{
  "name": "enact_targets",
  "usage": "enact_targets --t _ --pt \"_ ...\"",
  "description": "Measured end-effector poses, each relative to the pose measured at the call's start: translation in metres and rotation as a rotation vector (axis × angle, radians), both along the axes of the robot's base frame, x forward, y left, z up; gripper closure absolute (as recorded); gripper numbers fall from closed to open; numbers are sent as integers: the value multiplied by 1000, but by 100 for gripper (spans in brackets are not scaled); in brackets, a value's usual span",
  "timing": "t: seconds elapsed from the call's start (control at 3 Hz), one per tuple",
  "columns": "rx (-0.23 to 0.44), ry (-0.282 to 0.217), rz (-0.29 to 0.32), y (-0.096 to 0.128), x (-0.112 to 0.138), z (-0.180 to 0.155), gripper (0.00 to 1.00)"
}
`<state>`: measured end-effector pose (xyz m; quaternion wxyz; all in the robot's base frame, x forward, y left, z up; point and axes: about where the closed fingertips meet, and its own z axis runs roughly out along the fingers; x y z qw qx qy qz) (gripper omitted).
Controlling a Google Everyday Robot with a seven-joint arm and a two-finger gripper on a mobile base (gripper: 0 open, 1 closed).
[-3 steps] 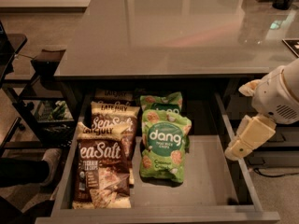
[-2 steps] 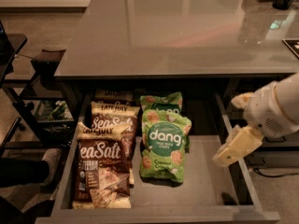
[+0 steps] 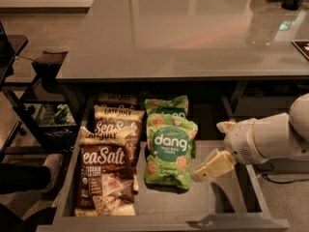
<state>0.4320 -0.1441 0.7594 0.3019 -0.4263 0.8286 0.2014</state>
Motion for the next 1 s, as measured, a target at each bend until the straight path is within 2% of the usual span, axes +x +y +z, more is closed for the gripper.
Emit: enact_targets --t 0.33,0.67,1.0 --pt "1 0 0 0 0 0 0" --pt "79 25 -53 0 3 -26 0" --pt "168 84 -90 14 12 -68 0"
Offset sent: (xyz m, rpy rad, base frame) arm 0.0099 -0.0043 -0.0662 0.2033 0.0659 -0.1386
